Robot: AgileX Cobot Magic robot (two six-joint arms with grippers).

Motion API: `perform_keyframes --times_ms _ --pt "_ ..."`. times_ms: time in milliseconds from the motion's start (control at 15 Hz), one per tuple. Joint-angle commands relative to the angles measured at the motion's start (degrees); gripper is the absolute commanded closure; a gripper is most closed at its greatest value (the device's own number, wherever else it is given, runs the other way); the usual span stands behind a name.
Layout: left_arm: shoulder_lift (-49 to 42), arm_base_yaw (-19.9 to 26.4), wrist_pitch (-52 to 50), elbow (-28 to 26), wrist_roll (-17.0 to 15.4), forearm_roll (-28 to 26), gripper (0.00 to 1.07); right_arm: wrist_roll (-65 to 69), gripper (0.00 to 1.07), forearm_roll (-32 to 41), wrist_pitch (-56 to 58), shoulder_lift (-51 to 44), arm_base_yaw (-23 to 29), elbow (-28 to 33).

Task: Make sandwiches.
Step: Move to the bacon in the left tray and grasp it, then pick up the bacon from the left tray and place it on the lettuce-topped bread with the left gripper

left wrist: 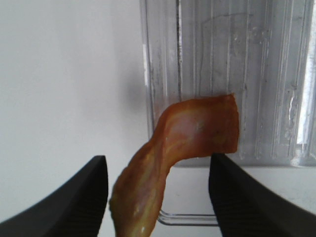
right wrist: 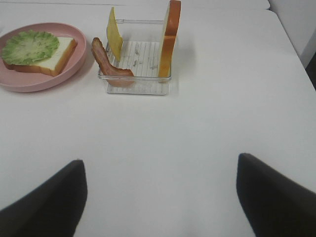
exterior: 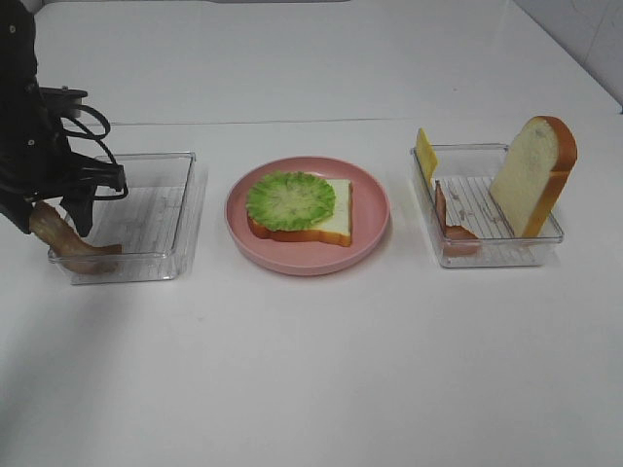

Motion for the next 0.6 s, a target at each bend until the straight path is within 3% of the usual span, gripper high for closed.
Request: perform_keyframes --times_ms 67,400,600 --pt "0.29 0.11 -0.52 0.34 -0.46 -0.52 0.59 -0.46 0.29 0.11 -0.69 -0.69 0.06 -0.06" --pt "0.29 0.11 -0.69 0.34 -0.46 -0.52 1.02 -0.46 0.29 0.11 -0.69 -0.69 0.06 -0.06" --pt "0.29 0.11 -0.63 0.34 -0.46 -0.80 1.07 -0.46 0.29 0.11 -0.69 -0.69 0.06 -0.06"
